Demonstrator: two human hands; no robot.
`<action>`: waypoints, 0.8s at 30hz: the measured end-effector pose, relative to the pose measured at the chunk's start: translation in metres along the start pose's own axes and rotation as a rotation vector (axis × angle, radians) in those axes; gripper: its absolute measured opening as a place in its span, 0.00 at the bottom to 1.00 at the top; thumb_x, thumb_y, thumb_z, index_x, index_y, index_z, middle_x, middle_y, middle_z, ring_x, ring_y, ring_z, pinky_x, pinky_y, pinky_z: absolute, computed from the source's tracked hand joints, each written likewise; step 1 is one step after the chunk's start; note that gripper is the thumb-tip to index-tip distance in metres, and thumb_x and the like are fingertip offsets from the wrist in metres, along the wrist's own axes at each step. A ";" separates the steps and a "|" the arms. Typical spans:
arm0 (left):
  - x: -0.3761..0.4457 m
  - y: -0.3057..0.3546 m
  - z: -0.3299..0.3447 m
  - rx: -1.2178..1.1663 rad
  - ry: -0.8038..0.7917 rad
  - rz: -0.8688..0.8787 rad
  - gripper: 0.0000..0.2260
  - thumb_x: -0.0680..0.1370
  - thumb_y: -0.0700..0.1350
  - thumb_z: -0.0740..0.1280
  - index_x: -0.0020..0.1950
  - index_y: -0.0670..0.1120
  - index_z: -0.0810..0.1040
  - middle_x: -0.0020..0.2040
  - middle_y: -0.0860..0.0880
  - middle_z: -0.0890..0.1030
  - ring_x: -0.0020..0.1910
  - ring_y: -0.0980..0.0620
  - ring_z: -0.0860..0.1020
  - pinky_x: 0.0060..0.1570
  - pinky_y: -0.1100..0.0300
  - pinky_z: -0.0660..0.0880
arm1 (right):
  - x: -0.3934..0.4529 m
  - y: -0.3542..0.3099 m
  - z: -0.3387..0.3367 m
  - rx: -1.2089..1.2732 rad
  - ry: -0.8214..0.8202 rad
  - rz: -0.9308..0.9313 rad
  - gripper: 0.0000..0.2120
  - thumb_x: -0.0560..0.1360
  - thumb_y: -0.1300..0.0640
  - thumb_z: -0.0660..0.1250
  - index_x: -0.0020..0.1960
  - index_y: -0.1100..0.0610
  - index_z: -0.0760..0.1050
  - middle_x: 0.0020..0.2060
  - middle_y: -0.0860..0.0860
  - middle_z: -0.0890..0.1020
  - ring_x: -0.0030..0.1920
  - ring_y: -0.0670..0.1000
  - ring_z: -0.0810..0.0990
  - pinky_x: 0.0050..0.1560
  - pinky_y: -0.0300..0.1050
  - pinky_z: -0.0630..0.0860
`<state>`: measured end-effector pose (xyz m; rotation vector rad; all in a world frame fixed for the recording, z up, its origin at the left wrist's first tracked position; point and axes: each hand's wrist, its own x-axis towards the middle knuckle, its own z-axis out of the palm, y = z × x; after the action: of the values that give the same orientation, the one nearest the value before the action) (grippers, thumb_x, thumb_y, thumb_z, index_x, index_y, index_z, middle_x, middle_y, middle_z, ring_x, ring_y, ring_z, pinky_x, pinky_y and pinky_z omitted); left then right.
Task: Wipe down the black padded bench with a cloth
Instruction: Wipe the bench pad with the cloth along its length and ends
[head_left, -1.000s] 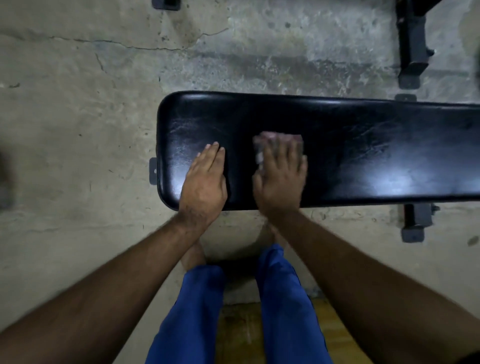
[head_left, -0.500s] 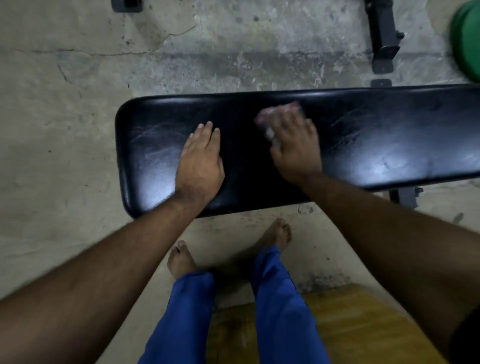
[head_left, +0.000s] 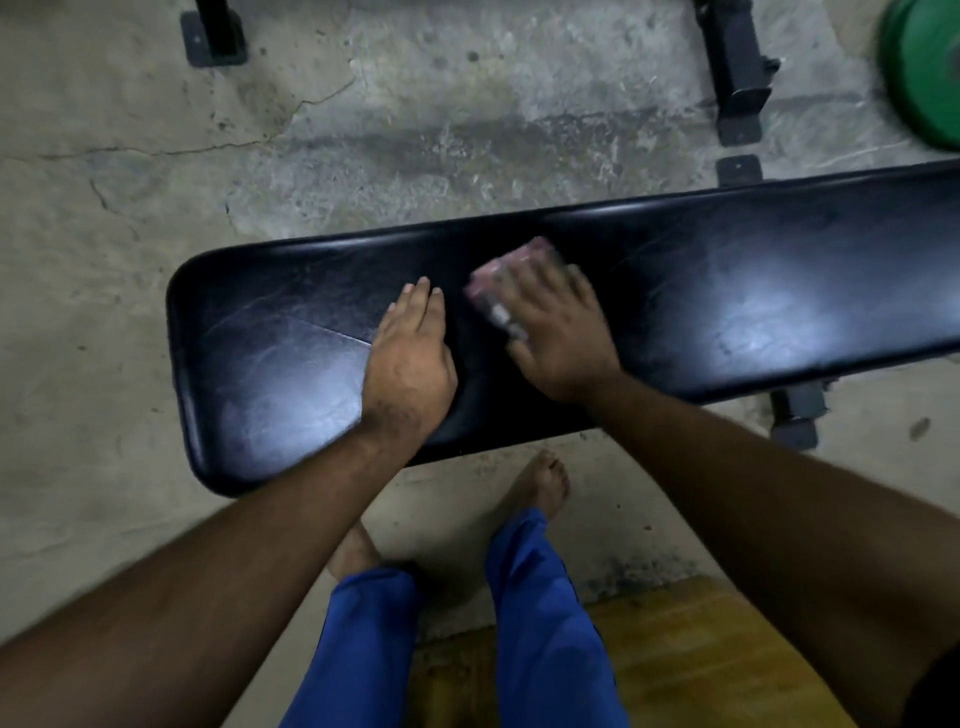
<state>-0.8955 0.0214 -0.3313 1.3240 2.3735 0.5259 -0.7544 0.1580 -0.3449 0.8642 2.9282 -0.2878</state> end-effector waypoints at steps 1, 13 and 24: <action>-0.003 0.002 0.002 0.004 -0.008 0.015 0.24 0.74 0.35 0.56 0.71 0.34 0.68 0.73 0.37 0.67 0.74 0.40 0.64 0.73 0.47 0.60 | 0.003 0.006 -0.003 0.019 0.047 0.208 0.35 0.73 0.47 0.58 0.79 0.48 0.61 0.79 0.54 0.64 0.79 0.59 0.59 0.76 0.63 0.55; 0.001 0.033 0.019 -0.060 -0.008 0.107 0.21 0.78 0.38 0.55 0.71 0.36 0.69 0.72 0.39 0.69 0.73 0.42 0.65 0.73 0.49 0.62 | -0.061 0.002 0.007 0.118 0.072 0.514 0.34 0.74 0.46 0.53 0.81 0.47 0.57 0.81 0.52 0.57 0.81 0.57 0.51 0.79 0.65 0.49; 0.050 0.086 0.046 -0.015 -0.038 0.155 0.22 0.78 0.38 0.56 0.72 0.36 0.68 0.74 0.38 0.67 0.75 0.42 0.62 0.74 0.50 0.58 | -0.087 0.055 0.008 0.091 0.089 0.118 0.32 0.74 0.49 0.57 0.78 0.48 0.63 0.78 0.53 0.65 0.80 0.58 0.58 0.77 0.62 0.55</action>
<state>-0.8355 0.1127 -0.3357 1.5056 2.2443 0.5562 -0.6515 0.1554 -0.3502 1.0846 2.9500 -0.3872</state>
